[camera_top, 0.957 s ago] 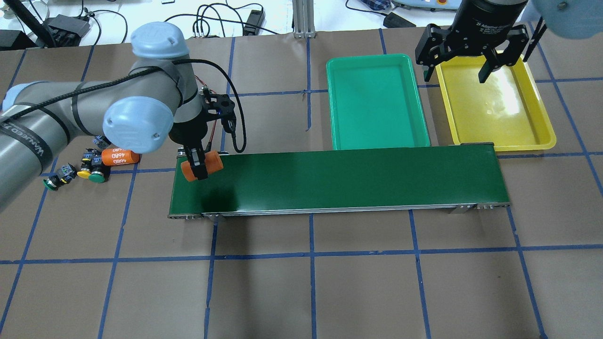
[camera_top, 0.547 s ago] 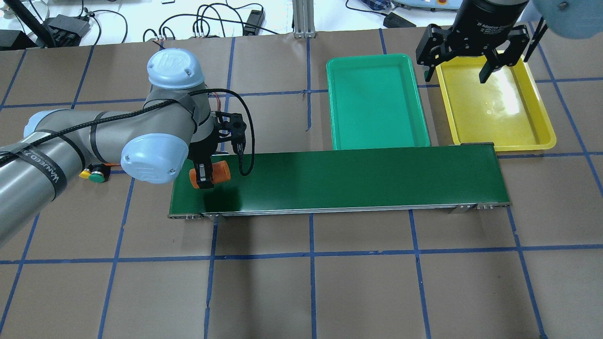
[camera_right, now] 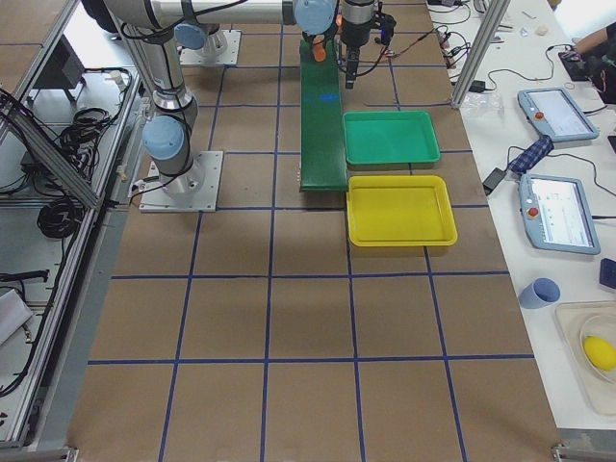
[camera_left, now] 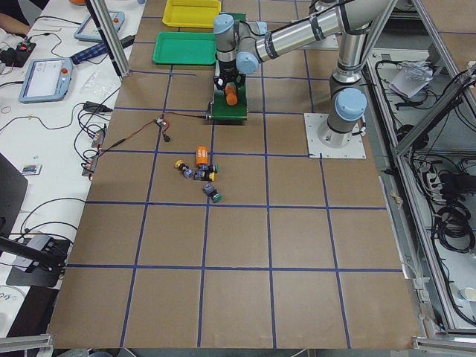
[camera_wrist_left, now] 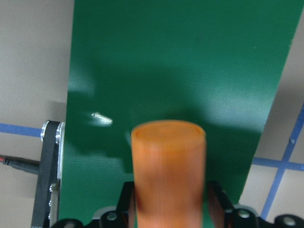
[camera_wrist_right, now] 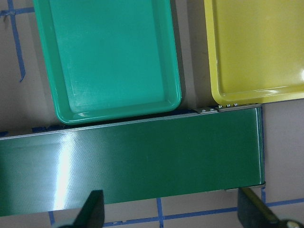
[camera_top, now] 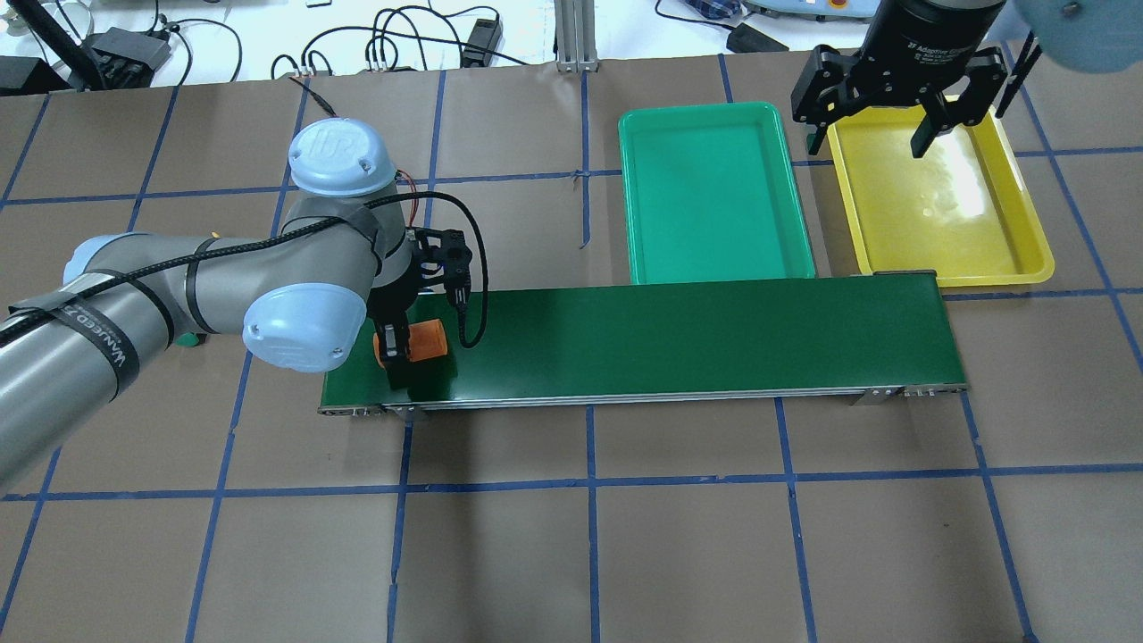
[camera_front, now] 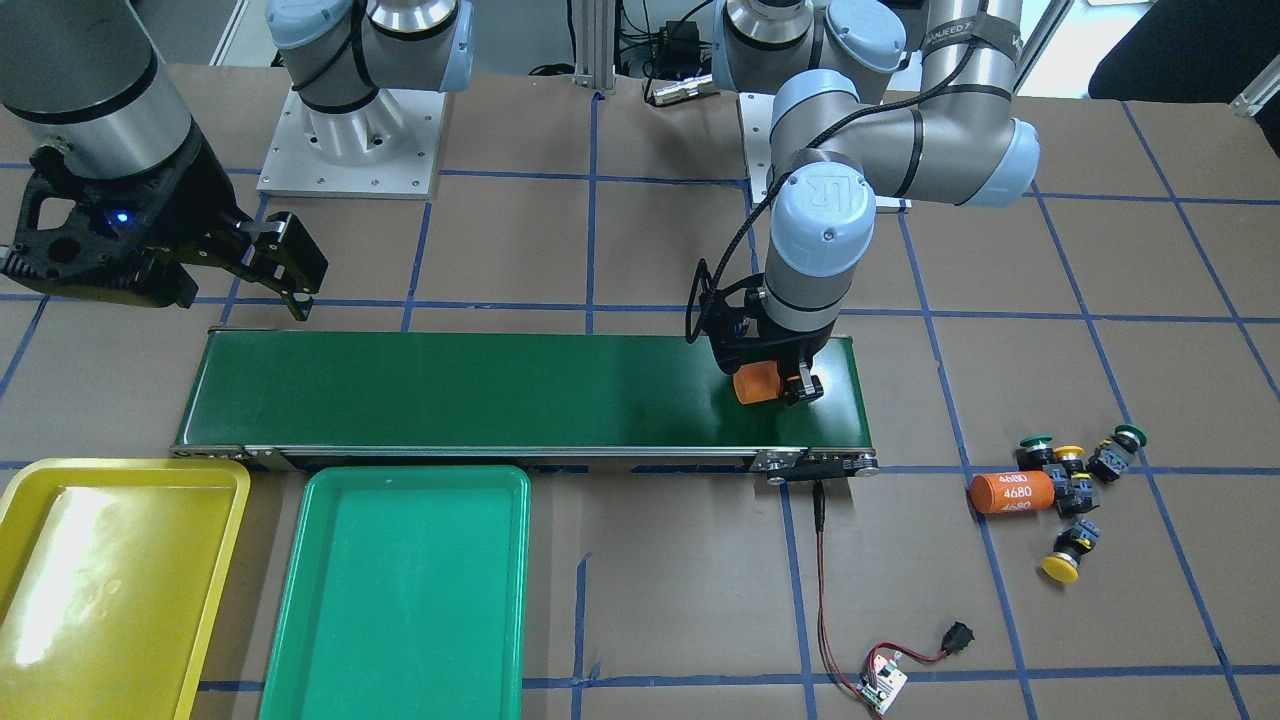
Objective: Sort buttons by color to trays
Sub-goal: 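Lower the cylinder onto the belt, open the left gripper, lift away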
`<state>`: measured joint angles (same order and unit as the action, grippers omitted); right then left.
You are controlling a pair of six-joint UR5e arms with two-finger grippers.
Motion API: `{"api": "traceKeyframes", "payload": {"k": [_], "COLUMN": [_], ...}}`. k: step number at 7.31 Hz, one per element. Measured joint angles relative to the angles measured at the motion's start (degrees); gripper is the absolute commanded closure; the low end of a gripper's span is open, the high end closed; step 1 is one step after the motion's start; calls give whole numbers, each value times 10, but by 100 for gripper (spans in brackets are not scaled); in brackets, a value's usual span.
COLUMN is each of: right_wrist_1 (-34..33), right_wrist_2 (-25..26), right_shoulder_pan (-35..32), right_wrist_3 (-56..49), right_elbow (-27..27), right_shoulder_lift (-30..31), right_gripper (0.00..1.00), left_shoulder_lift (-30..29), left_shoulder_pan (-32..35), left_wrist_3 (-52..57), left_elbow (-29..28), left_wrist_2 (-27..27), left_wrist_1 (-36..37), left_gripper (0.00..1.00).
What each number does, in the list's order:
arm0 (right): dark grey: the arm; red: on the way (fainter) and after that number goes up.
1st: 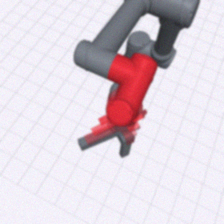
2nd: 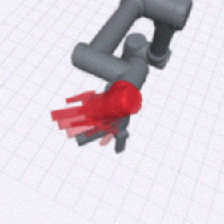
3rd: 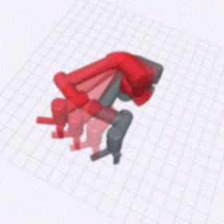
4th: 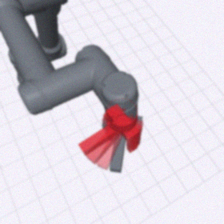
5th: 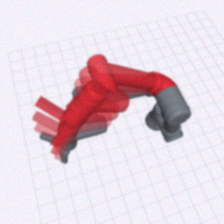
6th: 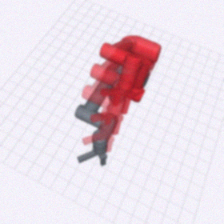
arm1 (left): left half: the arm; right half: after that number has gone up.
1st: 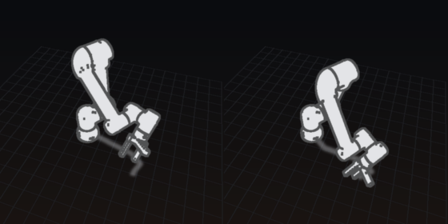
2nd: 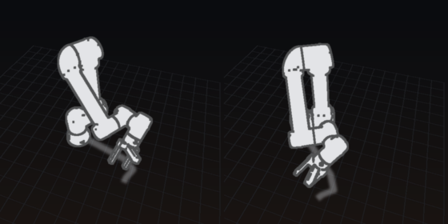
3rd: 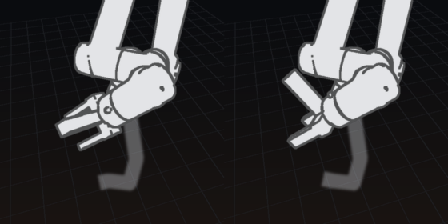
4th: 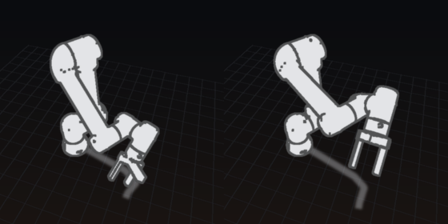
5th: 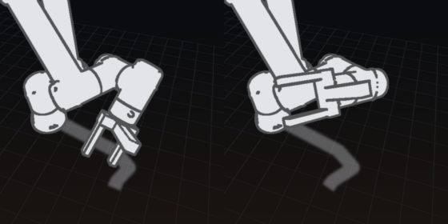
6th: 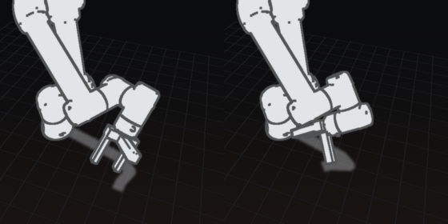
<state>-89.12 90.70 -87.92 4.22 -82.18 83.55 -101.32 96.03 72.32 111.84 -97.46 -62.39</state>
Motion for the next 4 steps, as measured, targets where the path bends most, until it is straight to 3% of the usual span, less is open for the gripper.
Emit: {"api": "traceKeyframes", "payload": {"k": [4], "right_wrist_1": [0], "right_wrist_2": [0], "right_shoulder_pan": [1], "right_wrist_3": [0], "right_elbow": [0], "right_shoulder_lift": [0], "right_gripper": [0], "left_shoulder_lift": [7], "left_shoulder_pan": [-41], "left_wrist_3": [12], "left_elbow": [-35], "left_wrist_2": [28], "left_wrist_1": [3], "left_gripper": [17]}}
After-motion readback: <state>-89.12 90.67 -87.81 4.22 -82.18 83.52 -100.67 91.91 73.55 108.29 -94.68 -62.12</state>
